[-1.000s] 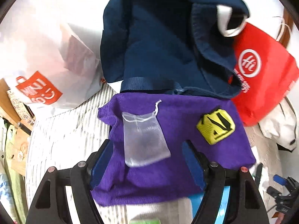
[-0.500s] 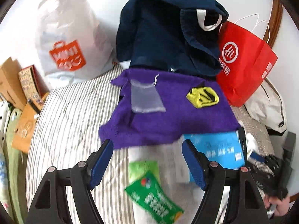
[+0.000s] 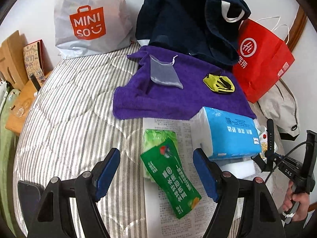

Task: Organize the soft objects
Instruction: 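Move the left gripper to the green snack packet while the right gripper grasps the black watch strap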

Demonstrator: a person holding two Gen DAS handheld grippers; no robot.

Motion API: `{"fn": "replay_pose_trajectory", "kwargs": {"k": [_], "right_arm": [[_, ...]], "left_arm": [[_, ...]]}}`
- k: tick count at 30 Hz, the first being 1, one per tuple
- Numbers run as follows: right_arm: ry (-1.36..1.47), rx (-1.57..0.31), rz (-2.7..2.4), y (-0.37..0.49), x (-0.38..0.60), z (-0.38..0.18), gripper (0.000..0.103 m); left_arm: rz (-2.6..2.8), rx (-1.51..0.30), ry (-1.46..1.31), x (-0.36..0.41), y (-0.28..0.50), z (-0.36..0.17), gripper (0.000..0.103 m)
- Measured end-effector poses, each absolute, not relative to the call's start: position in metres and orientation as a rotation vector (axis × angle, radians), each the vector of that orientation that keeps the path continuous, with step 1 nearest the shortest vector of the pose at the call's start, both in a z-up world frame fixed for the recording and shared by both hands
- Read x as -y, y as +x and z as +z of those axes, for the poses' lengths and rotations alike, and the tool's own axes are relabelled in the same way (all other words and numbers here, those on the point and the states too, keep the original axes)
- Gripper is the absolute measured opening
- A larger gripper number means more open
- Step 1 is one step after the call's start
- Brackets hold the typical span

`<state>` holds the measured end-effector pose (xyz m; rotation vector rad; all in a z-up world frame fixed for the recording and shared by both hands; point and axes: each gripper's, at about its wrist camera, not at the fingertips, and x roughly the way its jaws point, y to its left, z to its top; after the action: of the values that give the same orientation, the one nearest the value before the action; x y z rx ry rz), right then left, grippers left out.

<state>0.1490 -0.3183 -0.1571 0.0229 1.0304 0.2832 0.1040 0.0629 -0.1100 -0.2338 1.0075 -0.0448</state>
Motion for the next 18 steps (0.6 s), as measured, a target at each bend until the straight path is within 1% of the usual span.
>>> {"fn": "replay_pose_trajectory", "kwargs": {"k": [9,11,13,14,18], "right_arm": [[0.054,-1.08,0.299,0.125,0.336,-0.162,0.007],[0.072,-1.085,0.288,0.125,0.341,-0.166,0.011],[0.076,-1.098,0.265,0.125,0.346,-0.169,0.012],[0.078,-1.11,0.258,0.124,0.348,-0.172,0.015],[0.109,-1.142,0.264,0.12,0.355,-0.183,0.017]], "left_arm": [[-0.056,-1.016,-0.257,-0.062,0.096,-0.115,0.075],[-0.06,-1.02,-0.257,-0.06,0.094,-0.116,0.075],[-0.062,-1.02,-0.261,-0.059,0.093,-0.117,0.075],[-0.066,-1.021,-0.264,-0.058,0.092,-0.118,0.075],[-0.069,-1.028,-0.264,-0.056,0.089,-0.12,0.075]]}}
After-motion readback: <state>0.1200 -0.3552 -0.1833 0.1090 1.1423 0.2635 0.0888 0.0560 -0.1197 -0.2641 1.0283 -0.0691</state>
